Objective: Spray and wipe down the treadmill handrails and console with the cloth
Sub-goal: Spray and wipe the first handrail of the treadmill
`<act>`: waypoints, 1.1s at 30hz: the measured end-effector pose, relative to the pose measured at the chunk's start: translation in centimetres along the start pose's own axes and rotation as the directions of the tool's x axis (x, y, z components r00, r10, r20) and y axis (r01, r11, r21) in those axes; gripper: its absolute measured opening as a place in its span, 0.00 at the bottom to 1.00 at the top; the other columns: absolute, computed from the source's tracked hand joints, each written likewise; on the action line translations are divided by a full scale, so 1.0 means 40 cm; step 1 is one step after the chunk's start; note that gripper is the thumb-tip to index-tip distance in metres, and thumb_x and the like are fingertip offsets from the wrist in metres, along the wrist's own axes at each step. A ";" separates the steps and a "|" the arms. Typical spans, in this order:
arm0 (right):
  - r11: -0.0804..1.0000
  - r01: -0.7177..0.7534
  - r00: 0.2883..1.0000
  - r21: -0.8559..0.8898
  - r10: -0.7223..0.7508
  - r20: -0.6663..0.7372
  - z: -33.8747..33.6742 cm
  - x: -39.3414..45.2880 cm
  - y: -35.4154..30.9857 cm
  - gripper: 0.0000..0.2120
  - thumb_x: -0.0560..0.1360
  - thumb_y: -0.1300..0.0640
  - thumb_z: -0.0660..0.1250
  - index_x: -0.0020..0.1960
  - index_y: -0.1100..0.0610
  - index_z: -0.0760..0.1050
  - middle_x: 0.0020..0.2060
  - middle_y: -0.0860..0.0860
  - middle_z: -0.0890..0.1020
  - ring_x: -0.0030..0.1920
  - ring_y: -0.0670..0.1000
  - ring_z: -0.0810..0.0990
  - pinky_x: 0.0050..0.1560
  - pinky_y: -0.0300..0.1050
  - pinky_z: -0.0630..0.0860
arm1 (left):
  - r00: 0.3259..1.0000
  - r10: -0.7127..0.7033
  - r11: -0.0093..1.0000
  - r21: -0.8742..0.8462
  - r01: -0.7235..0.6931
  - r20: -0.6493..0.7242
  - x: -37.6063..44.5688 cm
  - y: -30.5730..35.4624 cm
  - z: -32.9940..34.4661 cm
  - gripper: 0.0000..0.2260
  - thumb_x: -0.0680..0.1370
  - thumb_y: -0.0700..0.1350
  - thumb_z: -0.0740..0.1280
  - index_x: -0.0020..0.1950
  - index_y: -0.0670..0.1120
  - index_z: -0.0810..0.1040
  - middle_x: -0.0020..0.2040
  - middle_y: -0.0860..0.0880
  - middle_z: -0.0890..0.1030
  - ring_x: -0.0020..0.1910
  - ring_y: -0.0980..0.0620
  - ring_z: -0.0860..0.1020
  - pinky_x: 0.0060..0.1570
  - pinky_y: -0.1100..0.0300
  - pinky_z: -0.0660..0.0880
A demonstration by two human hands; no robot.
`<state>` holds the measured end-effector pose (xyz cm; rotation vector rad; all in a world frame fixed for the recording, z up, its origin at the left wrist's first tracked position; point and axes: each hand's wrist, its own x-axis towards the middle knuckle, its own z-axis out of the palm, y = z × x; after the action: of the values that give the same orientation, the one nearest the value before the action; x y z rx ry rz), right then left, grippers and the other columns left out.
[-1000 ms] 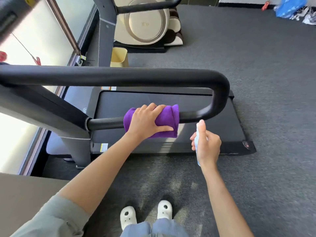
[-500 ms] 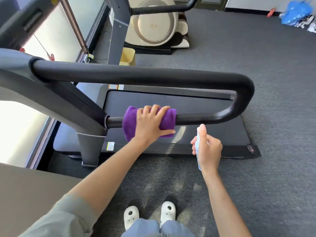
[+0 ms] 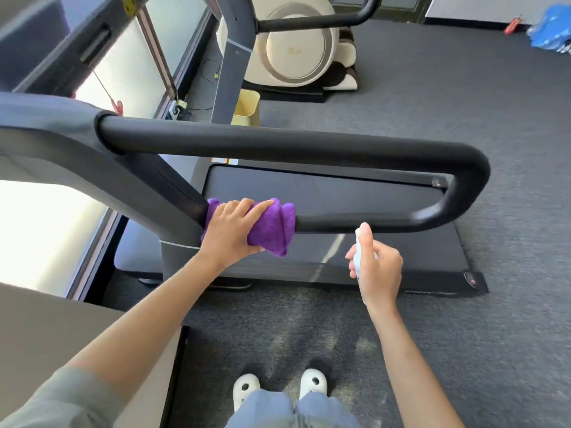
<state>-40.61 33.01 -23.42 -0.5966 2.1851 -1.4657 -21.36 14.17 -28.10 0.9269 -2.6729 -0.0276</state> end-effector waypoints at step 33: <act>0.999 0.018 0.999 -0.049 -0.019 -0.026 -0.081 0.019 0.002 0.33 0.71 0.27 0.55 0.23 0.53 0.71 0.23 0.53 0.76 0.28 0.55 0.76 0.44 0.63 0.80 | 0.870 -0.047 0.981 -0.142 0.133 0.491 0.225 0.177 -0.053 0.38 0.62 0.80 0.60 0.60 0.56 0.75 0.50 0.53 0.81 0.53 0.46 0.78 0.49 0.54 0.68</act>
<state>-43.10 35.03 -22.48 -0.6185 2.2466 -1.4415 -31.66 14.50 -22.68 1.1068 -3.0059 -0.5789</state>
